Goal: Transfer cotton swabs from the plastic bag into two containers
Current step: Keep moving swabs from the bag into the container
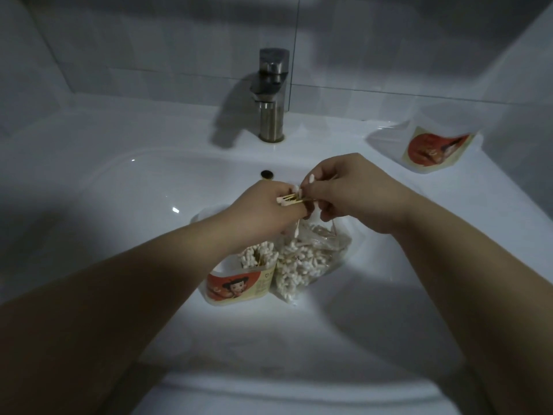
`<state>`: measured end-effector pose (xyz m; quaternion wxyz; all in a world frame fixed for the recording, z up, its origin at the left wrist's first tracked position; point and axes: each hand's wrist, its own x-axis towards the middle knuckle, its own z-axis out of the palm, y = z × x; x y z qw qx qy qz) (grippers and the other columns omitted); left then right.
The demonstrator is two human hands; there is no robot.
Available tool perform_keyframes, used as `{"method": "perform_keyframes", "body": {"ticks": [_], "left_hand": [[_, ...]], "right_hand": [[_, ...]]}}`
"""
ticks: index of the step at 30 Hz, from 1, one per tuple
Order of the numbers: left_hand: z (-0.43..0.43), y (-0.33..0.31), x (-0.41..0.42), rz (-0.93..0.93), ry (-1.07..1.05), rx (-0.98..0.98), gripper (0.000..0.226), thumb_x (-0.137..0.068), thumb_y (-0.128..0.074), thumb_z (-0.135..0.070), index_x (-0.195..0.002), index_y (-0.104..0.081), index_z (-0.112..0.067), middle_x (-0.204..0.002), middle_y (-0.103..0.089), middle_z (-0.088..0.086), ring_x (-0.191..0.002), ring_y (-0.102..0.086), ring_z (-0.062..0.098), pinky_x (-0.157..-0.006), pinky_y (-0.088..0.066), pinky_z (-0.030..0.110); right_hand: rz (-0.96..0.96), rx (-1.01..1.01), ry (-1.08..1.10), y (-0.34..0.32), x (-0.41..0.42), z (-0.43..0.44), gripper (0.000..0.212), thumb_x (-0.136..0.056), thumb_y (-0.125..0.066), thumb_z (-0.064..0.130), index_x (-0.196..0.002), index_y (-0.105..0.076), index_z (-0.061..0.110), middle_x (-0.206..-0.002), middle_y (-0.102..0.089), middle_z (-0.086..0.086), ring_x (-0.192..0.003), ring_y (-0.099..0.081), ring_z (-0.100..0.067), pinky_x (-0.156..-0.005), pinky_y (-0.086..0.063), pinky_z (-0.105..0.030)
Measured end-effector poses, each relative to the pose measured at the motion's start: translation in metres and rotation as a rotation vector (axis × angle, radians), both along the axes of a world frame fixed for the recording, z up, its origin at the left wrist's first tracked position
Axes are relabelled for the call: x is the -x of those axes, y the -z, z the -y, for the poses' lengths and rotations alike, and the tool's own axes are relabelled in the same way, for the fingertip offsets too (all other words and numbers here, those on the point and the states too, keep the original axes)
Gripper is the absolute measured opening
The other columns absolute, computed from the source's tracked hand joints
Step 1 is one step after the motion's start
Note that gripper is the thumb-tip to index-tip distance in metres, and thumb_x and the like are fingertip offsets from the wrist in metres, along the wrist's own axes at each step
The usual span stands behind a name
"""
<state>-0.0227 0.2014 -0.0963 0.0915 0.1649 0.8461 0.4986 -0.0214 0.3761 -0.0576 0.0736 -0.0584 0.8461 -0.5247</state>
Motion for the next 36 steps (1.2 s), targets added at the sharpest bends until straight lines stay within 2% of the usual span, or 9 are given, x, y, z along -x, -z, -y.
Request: {"method": "perform_keyframes", "body": {"ticks": [3, 6, 10, 16, 21, 24, 28, 32, 36], "left_hand": [[0.002, 0.002, 0.002, 0.01, 0.003, -0.052, 0.008, -0.089, -0.074, -0.023, -0.082, -0.073, -0.02, -0.06, -0.066, -0.001, -0.057, -0.062, 0.008, -0.063, -0.049, 0.031], [0.003, 0.003, 0.004, 0.031, -0.008, -0.112, 0.016, -0.088, -0.079, -0.021, -0.099, -0.075, -0.011, -0.07, -0.067, 0.002, -0.063, -0.06, 0.012, -0.066, -0.05, 0.034], [0.003, 0.003, 0.006, 0.069, -0.011, -0.192, 0.008, -0.087, -0.079, -0.012, -0.092, -0.074, -0.008, -0.071, -0.061, 0.004, -0.062, -0.055, 0.011, -0.061, -0.047, 0.029], [0.005, 0.005, 0.008, 0.086, -0.028, -0.253, 0.01, -0.086, -0.08, -0.007, -0.08, -0.074, -0.013, -0.062, -0.063, -0.003, -0.057, -0.056, 0.008, -0.056, -0.046, 0.021], [0.005, 0.006, 0.01, 0.154, -0.041, -0.278, 0.002, -0.086, -0.078, -0.005, -0.085, -0.077, -0.004, -0.061, -0.061, 0.001, -0.054, -0.053, 0.009, -0.053, -0.044, 0.02], [0.005, 0.007, 0.009, 0.192, -0.036, -0.289, 0.014, -0.087, -0.078, -0.007, -0.096, -0.075, 0.003, -0.072, -0.059, 0.012, -0.058, -0.051, 0.014, -0.056, -0.042, 0.023], [0.005, 0.007, 0.009, 0.251, -0.032, -0.295, 0.016, -0.088, -0.079, -0.01, -0.101, -0.077, -0.003, -0.082, -0.061, 0.014, -0.067, -0.053, 0.017, -0.065, -0.042, 0.031], [0.006, 0.006, 0.011, 0.359, 0.016, -0.347, 0.004, -0.086, -0.081, -0.01, -0.086, -0.082, -0.014, -0.08, -0.065, 0.004, -0.063, -0.057, 0.008, -0.062, -0.049, 0.021], [0.007, 0.008, 0.012, 0.402, 0.006, -0.397, 0.01, -0.085, -0.081, -0.011, -0.093, -0.08, -0.006, -0.089, -0.069, 0.01, -0.073, -0.062, 0.009, -0.07, -0.055, 0.018]], "right_hand": [[0.105, 0.171, 0.024, -0.001, 0.001, -0.002, 0.002, -0.087, -0.071, -0.003, -0.085, -0.07, -0.004, -0.063, -0.069, -0.007, -0.057, -0.065, -0.016, -0.058, -0.056, -0.024], [0.213, 0.322, 0.072, -0.003, 0.002, -0.003, 0.004, -0.086, -0.069, -0.008, -0.086, -0.069, -0.004, -0.068, -0.07, -0.015, -0.061, -0.069, -0.023, -0.061, -0.058, -0.026], [0.261, 0.412, 0.154, -0.006, 0.005, -0.005, 0.008, -0.086, -0.069, -0.009, -0.094, -0.068, -0.007, -0.067, -0.068, -0.016, -0.06, -0.069, -0.022, -0.058, -0.059, -0.025], [0.237, 0.28, 0.032, -0.005, 0.002, -0.006, 0.012, -0.086, -0.069, -0.007, -0.098, -0.069, -0.008, -0.078, -0.071, -0.021, -0.064, -0.065, -0.023, -0.06, -0.057, -0.023], [0.131, 0.074, -0.04, -0.006, -0.003, -0.006, 0.008, -0.092, -0.067, 0.0, -0.098, -0.069, -0.004, -0.081, -0.074, -0.02, -0.066, -0.064, -0.023, -0.06, -0.056, -0.025], [0.097, -0.008, -0.076, -0.005, -0.004, -0.007, 0.011, -0.095, -0.066, 0.007, -0.1, -0.068, -0.003, -0.085, -0.075, -0.02, -0.063, -0.065, -0.019, -0.058, -0.055, -0.023], [0.118, 0.017, -0.04, -0.004, -0.002, -0.012, 0.007, -0.092, -0.072, 0.007, -0.096, -0.073, 0.001, -0.074, -0.074, -0.012, -0.06, -0.065, -0.017, -0.059, -0.055, -0.022], [0.198, 0.121, -0.018, -0.004, 0.001, -0.016, 0.006, -0.089, -0.073, 0.001, -0.085, -0.077, 0.004, -0.072, -0.072, -0.013, -0.063, -0.066, -0.018, -0.066, -0.061, -0.025], [0.267, 0.222, 0.041, -0.006, 0.001, -0.015, 0.008, -0.088, -0.071, -0.002, -0.083, -0.076, 0.002, -0.071, -0.072, -0.01, -0.06, -0.067, -0.011, -0.058, -0.055, -0.018]]}}
